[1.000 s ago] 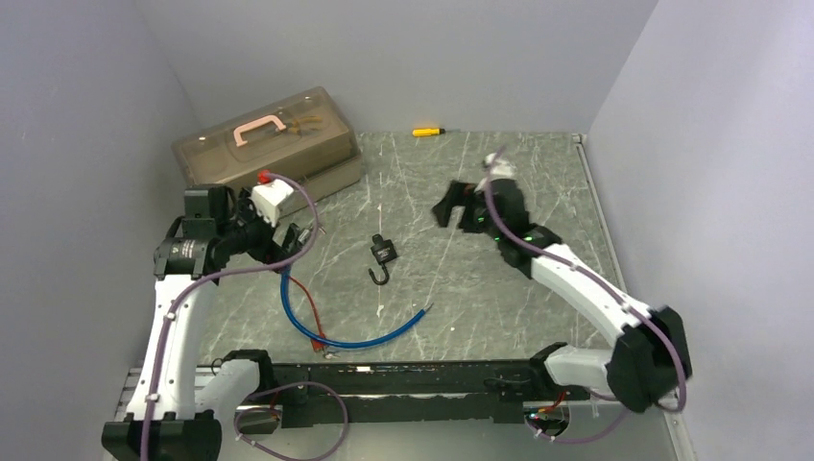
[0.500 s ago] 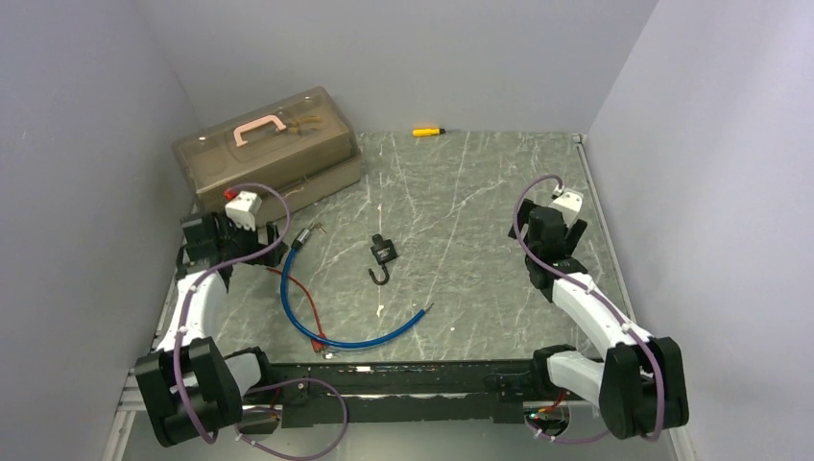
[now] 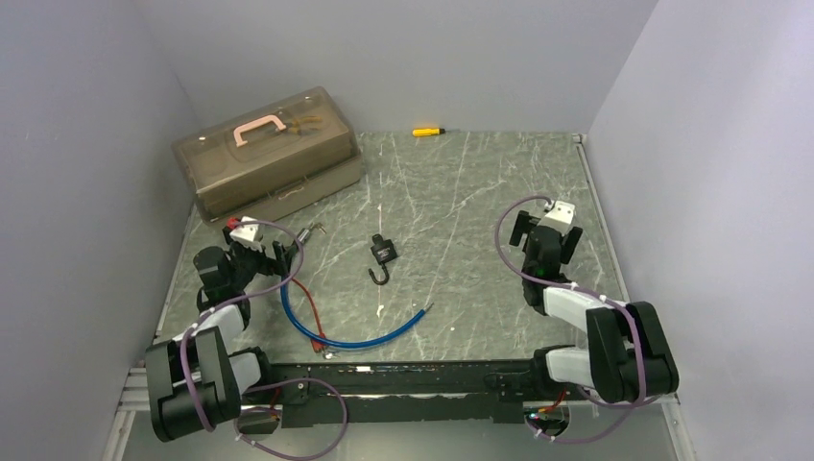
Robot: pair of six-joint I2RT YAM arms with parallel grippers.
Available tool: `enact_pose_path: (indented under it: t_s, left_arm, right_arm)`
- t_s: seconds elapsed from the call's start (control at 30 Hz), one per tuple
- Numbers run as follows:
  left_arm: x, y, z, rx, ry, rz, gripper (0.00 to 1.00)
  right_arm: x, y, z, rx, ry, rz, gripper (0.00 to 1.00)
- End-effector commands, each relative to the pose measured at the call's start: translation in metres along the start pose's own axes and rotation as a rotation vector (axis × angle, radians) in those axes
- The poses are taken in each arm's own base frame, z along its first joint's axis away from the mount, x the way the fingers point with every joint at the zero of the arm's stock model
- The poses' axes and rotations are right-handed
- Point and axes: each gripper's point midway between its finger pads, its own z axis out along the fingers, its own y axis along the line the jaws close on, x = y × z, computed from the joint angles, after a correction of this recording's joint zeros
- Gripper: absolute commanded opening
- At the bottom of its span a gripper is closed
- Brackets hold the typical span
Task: Unlock with the key
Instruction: Reset both arms
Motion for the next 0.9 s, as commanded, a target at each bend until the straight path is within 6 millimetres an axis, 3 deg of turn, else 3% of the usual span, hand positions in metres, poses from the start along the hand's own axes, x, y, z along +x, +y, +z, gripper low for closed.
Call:
enact_pose_path:
  t_s: [0.0,0.17,0.33,0.4,0.47,0.53,0.6,0.73,0.87]
  left_arm:
    - [-0.046,0.010,0.007,-0.027,-0.178,0.096,0.99]
    - [-0.053,0.022,0.013,-0.062,-0.196,0.077,0.99]
    - [-0.053,0.009,0.012,-0.020,-0.293,0.084,1.00]
    - [-0.047,0.011,0.016,-0.043,-0.235,0.107,0.99]
    - [-0.049,0.006,0.020,-0.045,-0.244,0.144,0.99]
    - [-0.045,0.014,0.022,-0.105,-0.227,0.124,0.99]
    - [-0.038,0.008,0.026,-0.120,-0.230,0.146,0.99]
    - [-0.038,0.007,0.040,-0.119,-0.178,0.153,0.99]
    - [-0.039,0.009,0.039,-0.114,-0.182,0.150,0.99]
  right_arm:
    - [-0.038,0.010,0.009,-0.038,-0.165,0.015,1.00]
    - [-0.032,0.009,0.016,-0.026,-0.172,0.013,1.00]
    - [-0.021,0.009,0.021,-0.026,-0.175,0.018,1.00]
    - [-0.018,0.009,0.021,-0.033,-0.162,0.022,1.00]
    - [-0.018,0.006,0.016,-0.039,-0.188,0.039,1.00]
    - [-0.013,0.005,0.006,-0.074,-0.227,0.046,1.00]
    - [-0.024,0.005,0.000,-0.069,-0.312,0.020,1.00]
    - [-0.012,0.004,0.025,-0.048,-0.179,0.051,1.00]
    - [-0.009,-0.005,0.028,-0.056,-0.158,0.085,1.00]
